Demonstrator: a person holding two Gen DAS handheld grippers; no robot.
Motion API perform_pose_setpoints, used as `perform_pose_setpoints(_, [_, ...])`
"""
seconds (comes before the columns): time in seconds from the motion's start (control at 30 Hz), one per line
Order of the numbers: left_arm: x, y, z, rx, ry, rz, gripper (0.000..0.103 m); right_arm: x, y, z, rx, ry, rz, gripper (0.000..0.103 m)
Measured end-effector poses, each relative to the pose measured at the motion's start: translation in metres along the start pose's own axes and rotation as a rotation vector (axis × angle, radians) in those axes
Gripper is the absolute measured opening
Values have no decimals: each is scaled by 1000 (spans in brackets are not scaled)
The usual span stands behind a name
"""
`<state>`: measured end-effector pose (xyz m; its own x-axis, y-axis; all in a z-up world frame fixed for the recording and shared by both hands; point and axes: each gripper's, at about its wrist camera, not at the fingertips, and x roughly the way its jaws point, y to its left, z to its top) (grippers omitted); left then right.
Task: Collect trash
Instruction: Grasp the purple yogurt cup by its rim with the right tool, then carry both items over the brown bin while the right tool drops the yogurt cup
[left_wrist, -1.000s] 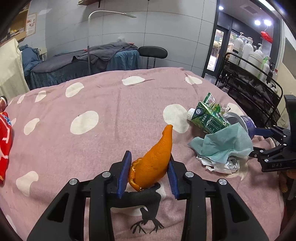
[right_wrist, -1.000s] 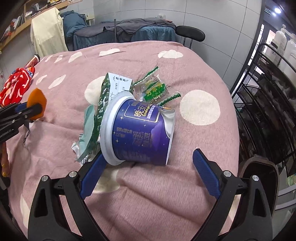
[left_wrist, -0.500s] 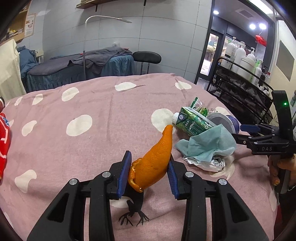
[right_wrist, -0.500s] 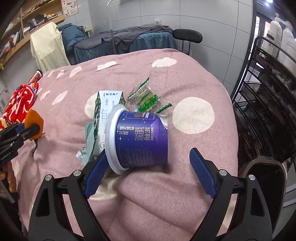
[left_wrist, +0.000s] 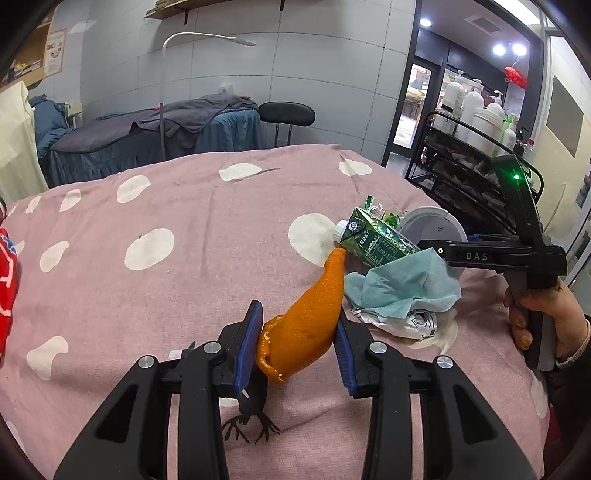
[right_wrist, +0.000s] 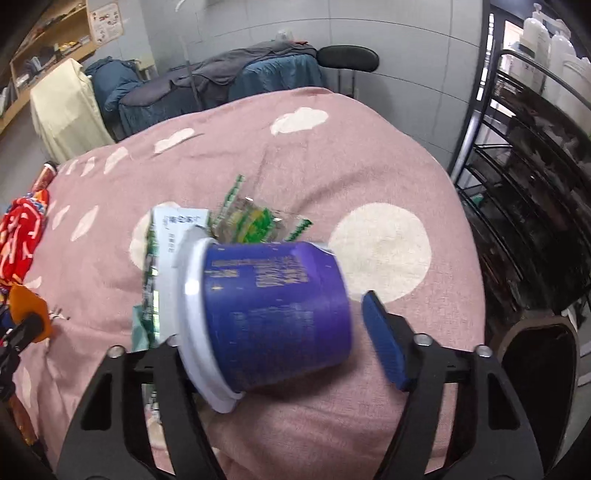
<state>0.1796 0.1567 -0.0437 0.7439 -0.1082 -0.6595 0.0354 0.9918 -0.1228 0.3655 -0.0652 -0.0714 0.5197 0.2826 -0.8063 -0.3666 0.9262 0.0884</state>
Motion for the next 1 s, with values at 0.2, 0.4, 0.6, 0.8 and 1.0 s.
perform_pose_setpoints(0.2, [-3, -11, -1, 11, -8, -12, 37, -12, -2, -11, -12, -26, -51, 49])
perform_pose_setpoints(0.4, [-12, -31, -2, 23, -29, -50, 37, -56, -17, -28, 20, -131, -98, 43])
perform_pose_setpoints(0.6, [-17, -63, 0, 67, -43, -111, 37, -90, -41, -52, 87, -172, -80, 37])
perform_pose_setpoints(0.8, [-22, -103, -2, 121, -48, -197, 37, -127, -65, -85, 164, -209, -46, 37])
perform_pose_setpoints(1.0, [-21, -142, -5, 161, -38, -288, 37, -156, -97, -119, 247, -233, -65, 37])
